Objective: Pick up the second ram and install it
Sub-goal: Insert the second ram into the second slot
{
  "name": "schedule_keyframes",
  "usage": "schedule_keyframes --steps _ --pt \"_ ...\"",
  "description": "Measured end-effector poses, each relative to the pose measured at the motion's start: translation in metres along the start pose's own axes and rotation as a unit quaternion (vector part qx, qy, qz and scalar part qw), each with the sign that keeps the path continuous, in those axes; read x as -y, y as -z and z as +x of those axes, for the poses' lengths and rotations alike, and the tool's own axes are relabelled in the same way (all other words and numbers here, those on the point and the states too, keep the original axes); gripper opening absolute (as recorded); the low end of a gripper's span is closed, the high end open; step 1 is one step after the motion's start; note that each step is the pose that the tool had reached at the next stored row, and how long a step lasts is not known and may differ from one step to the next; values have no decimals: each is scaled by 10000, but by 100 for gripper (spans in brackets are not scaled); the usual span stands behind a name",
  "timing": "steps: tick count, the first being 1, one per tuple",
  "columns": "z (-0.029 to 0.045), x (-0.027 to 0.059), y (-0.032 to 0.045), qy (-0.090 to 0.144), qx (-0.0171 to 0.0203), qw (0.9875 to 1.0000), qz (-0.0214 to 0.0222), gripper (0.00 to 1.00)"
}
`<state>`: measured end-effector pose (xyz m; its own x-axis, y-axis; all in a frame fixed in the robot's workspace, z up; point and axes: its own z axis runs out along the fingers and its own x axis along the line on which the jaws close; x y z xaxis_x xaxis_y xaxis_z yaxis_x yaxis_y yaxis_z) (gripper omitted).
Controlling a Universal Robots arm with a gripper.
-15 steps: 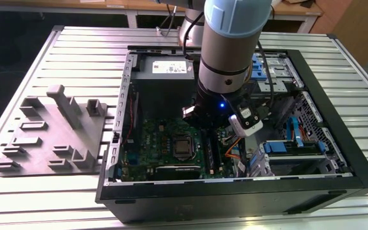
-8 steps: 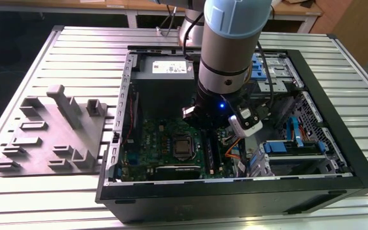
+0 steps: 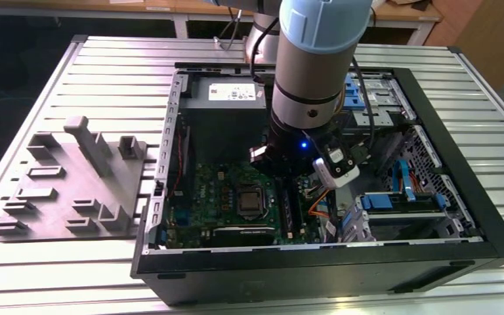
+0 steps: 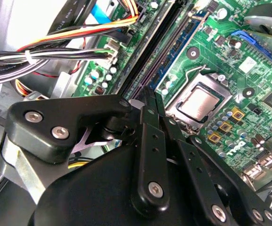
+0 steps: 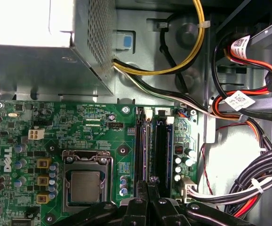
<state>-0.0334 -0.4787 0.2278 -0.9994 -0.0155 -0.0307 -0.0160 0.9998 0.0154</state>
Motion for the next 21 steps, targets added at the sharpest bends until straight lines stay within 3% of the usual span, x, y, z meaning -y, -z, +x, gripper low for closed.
schedule_keyframes --steps 21 --pt "-25 6 -24 -149 2 9999 5 11"
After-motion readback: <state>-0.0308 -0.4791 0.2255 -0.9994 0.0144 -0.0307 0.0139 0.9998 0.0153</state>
